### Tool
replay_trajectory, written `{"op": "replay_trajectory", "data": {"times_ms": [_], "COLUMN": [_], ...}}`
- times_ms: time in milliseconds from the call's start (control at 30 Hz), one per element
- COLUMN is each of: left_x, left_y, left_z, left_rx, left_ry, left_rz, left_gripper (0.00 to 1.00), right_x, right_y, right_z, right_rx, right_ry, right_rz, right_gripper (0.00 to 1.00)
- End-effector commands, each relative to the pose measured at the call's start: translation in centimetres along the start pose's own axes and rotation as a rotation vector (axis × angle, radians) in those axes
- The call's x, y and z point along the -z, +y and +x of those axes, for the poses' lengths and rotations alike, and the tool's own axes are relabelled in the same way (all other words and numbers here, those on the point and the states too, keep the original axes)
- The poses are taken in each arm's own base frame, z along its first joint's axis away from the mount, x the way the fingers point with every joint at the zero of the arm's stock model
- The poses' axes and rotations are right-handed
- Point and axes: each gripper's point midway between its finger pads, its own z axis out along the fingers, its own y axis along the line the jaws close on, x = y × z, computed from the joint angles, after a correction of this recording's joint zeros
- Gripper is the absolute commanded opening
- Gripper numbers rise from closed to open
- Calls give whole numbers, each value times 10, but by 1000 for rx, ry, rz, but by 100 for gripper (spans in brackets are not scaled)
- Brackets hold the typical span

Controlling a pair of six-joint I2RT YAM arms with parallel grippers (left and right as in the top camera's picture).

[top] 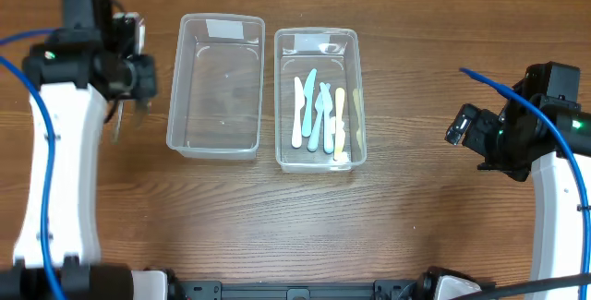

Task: Pack container
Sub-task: 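Carry the metal fork into the left container and release, then return left gripper to the forks and grasp another metal fork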

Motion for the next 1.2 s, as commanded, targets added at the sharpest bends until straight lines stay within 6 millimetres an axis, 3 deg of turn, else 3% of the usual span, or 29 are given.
{"op": "replay_trajectory", "data": {"times_ms": [0,67,167,233,400,467,500,533,567,700,800,867,900,933,1000,1067,1167], "left_x": [5,-9,-48,-79,-134,-137,-136,-134,-133,-101,-58,-25,-6,9,26,29,19], "left_y": [-57,-77,-93,-97,-97,-98,-100,-100,-101,-104,-99,-82,-68,-54,-28,0,43], "left_z": [-1,0,5,11,37,39,37,34,31,2,-29,-49,-59,-67,-75,-77,-75], "left_rx": [-46,-94,-139,-147,-161,-164,-170,-174,-174,-180,-201,-178,-156,-138,-129,-114,-44], "left_ry": [-23,-13,42,108,262,272,263,254,247,192,111,45,4,-31,-71,-71,-37], "left_rz": [64,77,58,46,17,18,19,22,23,34,22,-29,-61,-82,-108,-141,-188], "left_gripper": [4,4,4,4,4,5,20,42,50,50,53,61,72,77,86,93,93], "right_x": [5,5,5,5,5,5,5,5,5,5,5,5,5,5,5,5,5], "right_y": [0,0,0,0,0,0,0,0,0,0,0,0,0,0,0,0,0], "right_z": [-1,-1,0,1,1,1,1,1,1,1,1,1,1,1,0,-1,-1], "right_rx": [9,9,9,8,9,9,9,9,9,9,9,10,10,10,10,10,11], "right_ry": [-20,-18,-16,-13,-12,-12,-12,-12,-11,-11,-12,-12,-12,-13,-16,-19,-19], "right_rz": [2,2,3,3,4,4,4,4,4,5,5,5,5,5,4,3,3], "right_gripper": [100,100,100,100,100,100,100,100,100,100,100,100,100,100,100,100,100]}}
